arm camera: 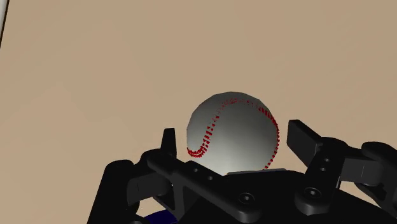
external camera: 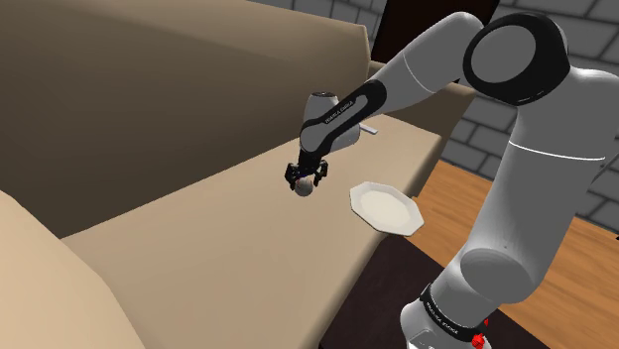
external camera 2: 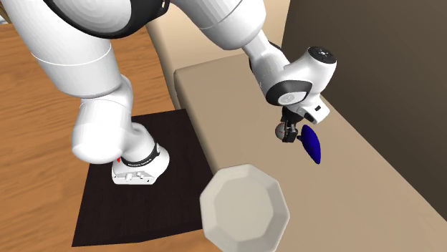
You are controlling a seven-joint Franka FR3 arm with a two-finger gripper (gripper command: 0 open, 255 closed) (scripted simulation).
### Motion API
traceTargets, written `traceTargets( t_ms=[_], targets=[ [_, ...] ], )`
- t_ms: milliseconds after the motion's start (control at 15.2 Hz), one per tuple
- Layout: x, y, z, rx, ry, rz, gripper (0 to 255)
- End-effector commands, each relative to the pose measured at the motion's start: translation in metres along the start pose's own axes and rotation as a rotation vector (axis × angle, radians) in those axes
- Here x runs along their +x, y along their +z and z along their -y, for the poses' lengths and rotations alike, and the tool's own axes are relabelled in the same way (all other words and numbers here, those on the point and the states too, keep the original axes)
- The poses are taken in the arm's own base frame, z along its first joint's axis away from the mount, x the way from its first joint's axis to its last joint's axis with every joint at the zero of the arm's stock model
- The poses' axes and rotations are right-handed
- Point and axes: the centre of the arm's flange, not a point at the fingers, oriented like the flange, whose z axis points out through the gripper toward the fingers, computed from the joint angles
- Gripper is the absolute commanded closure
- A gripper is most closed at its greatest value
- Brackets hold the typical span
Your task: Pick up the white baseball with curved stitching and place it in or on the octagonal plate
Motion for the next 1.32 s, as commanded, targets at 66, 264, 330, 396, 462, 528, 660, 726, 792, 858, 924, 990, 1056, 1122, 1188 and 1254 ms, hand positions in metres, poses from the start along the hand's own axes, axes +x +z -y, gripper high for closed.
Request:
traceTargets(
  t_ms=[66, 264, 330, 396, 462, 528, 660, 726, 792, 858, 924, 990, 1056, 1122, 1188, 1254],
  targets=[
    [0.0, 0.0, 0.0, 0.0, 0.0, 0.0, 255],
    [0.0, 0.0, 0.0, 0.0, 0.0, 0.0, 255],
    [0.0, 0.0, 0.0, 0.0, 0.0, 0.0, 255],
    [0.0, 0.0, 0.0, 0.0, 0.0, 0.0, 255],
    [0.0, 0.0, 0.0, 0.0, 0.0, 0.0, 255],
    [0.0, 0.001, 0.0, 0.0, 0.0, 0.0, 255],
    [0.0, -0.005, 0.0, 0.0, 0.0, 0.0, 255],
    [0.0, -0.011, 0.0, 0.0, 0.0, 0.0, 255],
    [0.0, -0.016, 0.0, 0.0, 0.0, 0.0, 255],
    [0.0, -0.021, -0.001, 0.0, 0.0, 0.0, 255],
    [0.001, -0.026, -0.001, 0.0, 0.0, 0.0, 255],
    [0.001, -0.032, -0.001, 0.0, 0.0, 0.0, 255],
    [0.001, -0.037, -0.001, 0.0, 0.0, 0.0, 255],
    [0.001, -0.042, -0.001, 0.0, 0.0, 0.0, 255],
    [0.001, -0.047, -0.001, 0.0, 0.0, 0.0, 255],
    [0.001, -0.053, -0.001, 0.0, 0.0, 0.0, 255]
  ],
)
